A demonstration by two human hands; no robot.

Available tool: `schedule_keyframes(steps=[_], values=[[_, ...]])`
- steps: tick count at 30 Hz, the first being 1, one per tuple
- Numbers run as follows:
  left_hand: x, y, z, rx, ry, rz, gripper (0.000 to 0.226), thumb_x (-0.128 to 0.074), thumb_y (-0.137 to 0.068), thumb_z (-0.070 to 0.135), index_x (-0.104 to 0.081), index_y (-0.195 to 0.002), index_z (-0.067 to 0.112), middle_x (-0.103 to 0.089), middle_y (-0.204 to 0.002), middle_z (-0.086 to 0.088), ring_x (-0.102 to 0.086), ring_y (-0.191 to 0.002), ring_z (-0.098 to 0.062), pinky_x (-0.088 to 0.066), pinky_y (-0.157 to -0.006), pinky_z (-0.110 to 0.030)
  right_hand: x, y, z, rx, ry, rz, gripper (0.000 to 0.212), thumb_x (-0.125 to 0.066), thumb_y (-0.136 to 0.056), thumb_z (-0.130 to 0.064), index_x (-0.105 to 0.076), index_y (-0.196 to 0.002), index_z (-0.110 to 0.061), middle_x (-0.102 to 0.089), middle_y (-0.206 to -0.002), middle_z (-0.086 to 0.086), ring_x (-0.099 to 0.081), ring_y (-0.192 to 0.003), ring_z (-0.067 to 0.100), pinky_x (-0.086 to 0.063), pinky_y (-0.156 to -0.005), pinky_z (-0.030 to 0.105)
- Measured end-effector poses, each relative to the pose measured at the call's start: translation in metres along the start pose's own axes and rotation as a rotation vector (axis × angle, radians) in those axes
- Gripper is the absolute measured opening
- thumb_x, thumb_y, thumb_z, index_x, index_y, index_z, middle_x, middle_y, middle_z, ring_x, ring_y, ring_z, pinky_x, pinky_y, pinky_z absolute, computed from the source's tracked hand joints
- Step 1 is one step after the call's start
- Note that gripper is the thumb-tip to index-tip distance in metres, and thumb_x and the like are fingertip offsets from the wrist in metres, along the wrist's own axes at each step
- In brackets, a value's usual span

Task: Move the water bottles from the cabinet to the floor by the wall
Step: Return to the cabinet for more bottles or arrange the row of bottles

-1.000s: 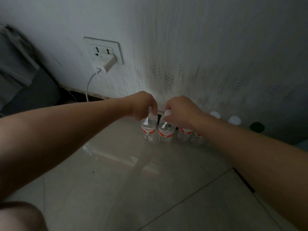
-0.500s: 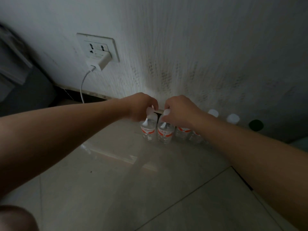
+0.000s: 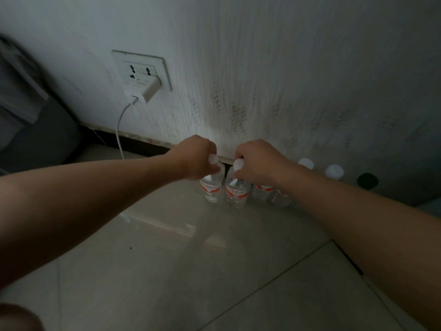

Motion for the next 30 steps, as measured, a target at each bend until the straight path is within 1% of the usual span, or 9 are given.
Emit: schedule_keyframes(steps=[2, 7, 9, 12, 16, 20, 24, 27, 30], values=[[0.002, -0.001, -0.002, 0.013, 0.030, -0.005, 0.021, -0.074, -0.082, 0.038, -0.067, -0.093, 0.022, -0.062, -0.084, 0.005, -0.060, -0.083, -0.015, -0.038, -0.061, -0.023, 0.001, 0.001, 0.002, -0.010, -0.011, 0.003, 0.018, -0.072, -0.080, -0.023, -0.066, -0.096, -0.018, -0.064, -0.091, 0.000, -0.060, -0.079, 0.016, -0.048, -0.064, 0.030], [0.005, 0.003, -0.003, -0.024, 0.035, -0.008, 0.027, -0.075, -0.078, 0.025, -0.071, -0.104, 0.020, -0.067, -0.094, 0.004, -0.061, -0.088, -0.015, -0.048, -0.072, -0.027, 0.001, 0.004, 0.006, -0.019, -0.013, 0.018, 0.019, -0.070, -0.082, -0.026, -0.067, -0.099, -0.018, -0.064, -0.095, 0.000, -0.060, -0.086, 0.017, -0.055, -0.078, 0.037], [0.006, 0.004, -0.003, -0.035, 0.039, -0.021, 0.028, -0.074, -0.076, 0.021, -0.072, -0.104, 0.020, -0.070, -0.097, 0.002, -0.064, -0.091, -0.016, -0.053, -0.077, -0.031, 0.001, 0.004, 0.008, -0.021, -0.017, 0.026, 0.020, -0.071, -0.080, -0.027, -0.067, -0.098, -0.018, -0.064, -0.095, -0.001, -0.060, -0.086, 0.017, -0.055, -0.077, 0.037], [0.009, 0.004, -0.002, -0.034, 0.043, -0.021, 0.031, -0.072, -0.077, 0.016, -0.072, -0.108, 0.020, -0.071, -0.102, 0.002, -0.064, -0.094, -0.016, -0.053, -0.081, -0.030, 0.002, 0.005, 0.008, -0.020, -0.013, 0.032, 0.019, -0.071, -0.080, -0.025, -0.067, -0.097, -0.017, -0.065, -0.094, 0.000, -0.061, -0.084, 0.017, -0.056, -0.075, 0.036], [0.009, 0.002, 0.001, -0.048, 0.030, -0.028, 0.032, -0.069, -0.078, 0.013, -0.072, -0.108, 0.022, -0.070, -0.100, 0.004, -0.064, -0.095, -0.015, -0.050, -0.079, -0.027, 0.003, 0.005, 0.007, -0.022, -0.016, 0.031, 0.021, -0.071, -0.080, -0.026, -0.068, -0.099, -0.017, -0.066, -0.094, 0.001, -0.062, -0.085, 0.018, -0.056, -0.076, 0.037], [0.007, 0.003, 0.008, -0.114, -0.004, -0.051, 0.028, -0.065, -0.080, 0.012, -0.072, -0.105, 0.023, -0.071, -0.099, 0.003, -0.063, -0.091, -0.015, -0.049, -0.078, -0.028, 0.002, 0.007, 0.008, -0.040, -0.039, 0.017, 0.025, -0.072, -0.080, -0.027, -0.066, -0.103, -0.019, -0.064, -0.098, -0.001, -0.061, -0.089, 0.018, -0.055, -0.078, 0.036], [0.007, 0.002, 0.012, -0.130, -0.007, -0.068, 0.033, -0.058, -0.081, 0.007, -0.071, -0.108, 0.022, -0.067, -0.101, 0.002, -0.059, -0.093, -0.015, -0.046, -0.079, -0.028, 0.002, 0.007, 0.008, -0.054, -0.049, 0.023, 0.018, -0.070, -0.082, -0.026, -0.066, -0.099, -0.020, -0.064, -0.097, -0.002, -0.060, -0.088, 0.016, -0.054, -0.079, 0.037], [0.006, 0.000, 0.011, -0.120, -0.003, -0.080, 0.035, -0.058, -0.081, 0.007, -0.070, -0.109, 0.024, -0.066, -0.104, 0.002, -0.059, -0.095, -0.016, -0.050, -0.081, -0.031, 0.001, 0.006, 0.008, -0.048, -0.046, 0.021, 0.018, -0.069, -0.082, -0.026, -0.065, -0.098, -0.020, -0.063, -0.098, -0.001, -0.059, -0.088, 0.017, -0.050, -0.074, 0.033], [0.003, -0.002, 0.009, -0.097, -0.013, -0.093, 0.039, -0.060, -0.079, 0.006, -0.069, -0.110, 0.029, -0.064, -0.104, 0.004, -0.059, -0.098, -0.017, -0.052, -0.082, -0.033, 0.002, 0.007, 0.007, -0.051, -0.065, 0.030, 0.019, -0.069, -0.082, -0.027, -0.065, -0.100, -0.020, -0.063, -0.099, -0.001, -0.059, -0.089, 0.018, -0.052, -0.077, 0.035]])
Point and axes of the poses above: each hand's wrist, its own y-axis away from the middle knuckle, its own x-axis out of the back of the hand, z = x × y, the point moved 5 cm from there along -y, towards the middle knuckle
